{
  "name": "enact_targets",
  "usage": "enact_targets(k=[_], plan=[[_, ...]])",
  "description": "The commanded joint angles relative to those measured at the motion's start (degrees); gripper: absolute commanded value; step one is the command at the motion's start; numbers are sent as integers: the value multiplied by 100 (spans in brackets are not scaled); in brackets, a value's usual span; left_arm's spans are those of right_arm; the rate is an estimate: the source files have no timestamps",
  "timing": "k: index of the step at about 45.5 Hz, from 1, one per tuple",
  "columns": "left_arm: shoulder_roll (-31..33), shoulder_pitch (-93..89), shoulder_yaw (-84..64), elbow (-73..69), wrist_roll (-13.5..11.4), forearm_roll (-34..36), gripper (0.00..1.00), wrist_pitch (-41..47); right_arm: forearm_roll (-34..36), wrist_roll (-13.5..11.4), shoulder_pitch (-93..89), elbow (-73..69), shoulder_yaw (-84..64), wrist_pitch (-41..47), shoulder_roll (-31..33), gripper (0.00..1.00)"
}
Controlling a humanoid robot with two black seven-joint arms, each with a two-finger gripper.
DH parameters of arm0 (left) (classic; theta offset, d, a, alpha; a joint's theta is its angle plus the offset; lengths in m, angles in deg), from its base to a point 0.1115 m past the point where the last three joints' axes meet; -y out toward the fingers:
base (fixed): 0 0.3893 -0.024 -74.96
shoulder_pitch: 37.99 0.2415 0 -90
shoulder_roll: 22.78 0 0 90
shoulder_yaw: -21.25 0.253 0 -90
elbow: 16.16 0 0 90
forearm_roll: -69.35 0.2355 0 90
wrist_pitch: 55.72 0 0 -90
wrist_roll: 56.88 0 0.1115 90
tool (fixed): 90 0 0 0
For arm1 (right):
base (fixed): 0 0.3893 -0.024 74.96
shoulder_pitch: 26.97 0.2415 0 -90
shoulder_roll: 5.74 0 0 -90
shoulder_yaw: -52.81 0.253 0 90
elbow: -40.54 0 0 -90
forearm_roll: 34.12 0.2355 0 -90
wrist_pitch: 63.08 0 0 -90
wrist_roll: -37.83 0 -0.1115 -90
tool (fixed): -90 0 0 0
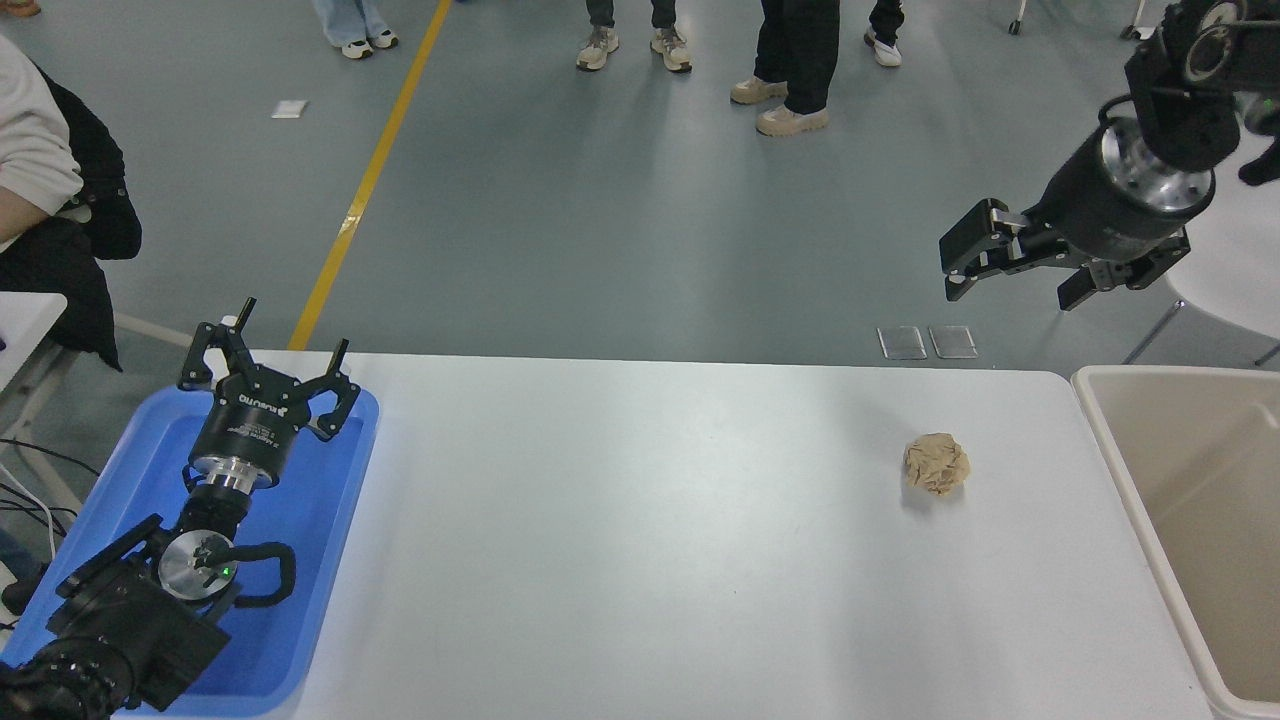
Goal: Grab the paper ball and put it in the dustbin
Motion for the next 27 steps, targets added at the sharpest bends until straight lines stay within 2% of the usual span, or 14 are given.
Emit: enact_targets(k=[1, 7, 12, 20, 27], plan=[[0, 0, 0, -1, 0, 2, 100, 0, 14, 3, -953, 897, 463, -417, -6, 100], [0, 0, 0, 8, 0, 2, 100, 0, 14, 3, -1270, 977, 587, -566, -6, 100], [0, 0, 0, 8, 0, 2, 100, 0, 23, 3, -1727, 968, 631, -1075, -85, 100], [0, 0, 0, 8, 0, 2, 100, 0, -38, 3, -2597, 994, 560, -2385, -638, 100], [0, 0, 0, -1, 0, 2, 100, 0, -30, 47, -3106, 1415, 604, -2570, -928, 100]])
